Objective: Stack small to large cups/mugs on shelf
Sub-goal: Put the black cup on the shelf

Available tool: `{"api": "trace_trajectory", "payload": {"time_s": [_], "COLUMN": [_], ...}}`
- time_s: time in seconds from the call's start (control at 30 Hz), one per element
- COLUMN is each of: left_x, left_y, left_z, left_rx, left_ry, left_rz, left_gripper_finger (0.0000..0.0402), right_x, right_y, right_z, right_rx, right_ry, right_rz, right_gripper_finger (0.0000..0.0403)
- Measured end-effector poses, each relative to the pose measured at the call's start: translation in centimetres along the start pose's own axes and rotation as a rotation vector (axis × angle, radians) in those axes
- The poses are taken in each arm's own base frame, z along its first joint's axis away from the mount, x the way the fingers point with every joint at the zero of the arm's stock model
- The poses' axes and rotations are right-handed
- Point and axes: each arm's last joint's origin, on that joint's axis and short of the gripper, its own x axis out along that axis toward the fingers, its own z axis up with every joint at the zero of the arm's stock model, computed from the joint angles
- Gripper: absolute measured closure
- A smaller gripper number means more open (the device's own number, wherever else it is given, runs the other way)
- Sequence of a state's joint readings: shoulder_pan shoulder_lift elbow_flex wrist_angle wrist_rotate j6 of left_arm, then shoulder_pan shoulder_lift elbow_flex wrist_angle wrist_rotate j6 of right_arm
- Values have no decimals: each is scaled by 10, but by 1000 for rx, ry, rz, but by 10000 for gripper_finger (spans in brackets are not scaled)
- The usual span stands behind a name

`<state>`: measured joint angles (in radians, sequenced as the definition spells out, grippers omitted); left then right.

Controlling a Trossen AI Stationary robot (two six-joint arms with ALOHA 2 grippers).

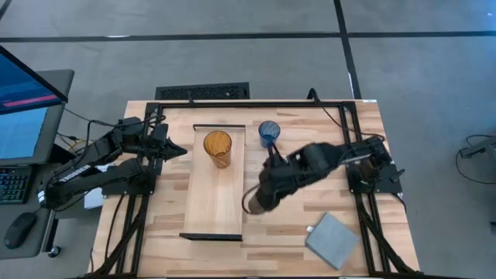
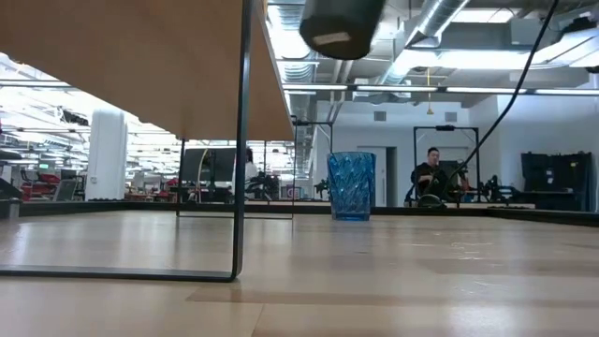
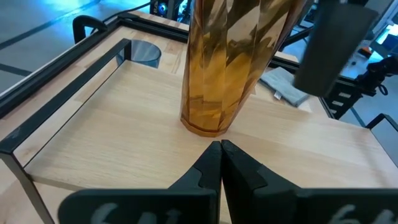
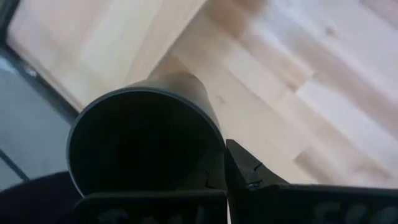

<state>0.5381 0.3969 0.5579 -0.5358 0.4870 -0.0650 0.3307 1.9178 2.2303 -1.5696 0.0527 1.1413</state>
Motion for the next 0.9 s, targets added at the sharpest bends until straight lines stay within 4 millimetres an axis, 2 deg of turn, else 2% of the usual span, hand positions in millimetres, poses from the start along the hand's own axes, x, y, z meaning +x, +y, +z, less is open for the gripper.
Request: {"api": "trace_trajectory", "payload": {"time_s": [0.33, 0.57, 0.7, 0.9], "left_x": [0, 0, 0, 0], "left_y": [0, 0, -1, -2], "left_z": [1, 3, 4, 8], "left_rx": [24, 37, 71, 98], "left_ry": [-7, -31, -36, -72], "left_rz": [0, -3, -37, -43], "left_gripper_finger": [401, 401, 401, 401], "right_x": [-1, -1, -3, -2], "right_y": [-19, -33, -26, -20], "right_z": [62, 91, 96, 87], "right_rx": [-53, -65, -93, -116], "right_ry": [-86, -146, -201, -195], "right_rz": [134, 147, 218, 204], "right_gripper_finger": [399, 399, 399, 399]}}
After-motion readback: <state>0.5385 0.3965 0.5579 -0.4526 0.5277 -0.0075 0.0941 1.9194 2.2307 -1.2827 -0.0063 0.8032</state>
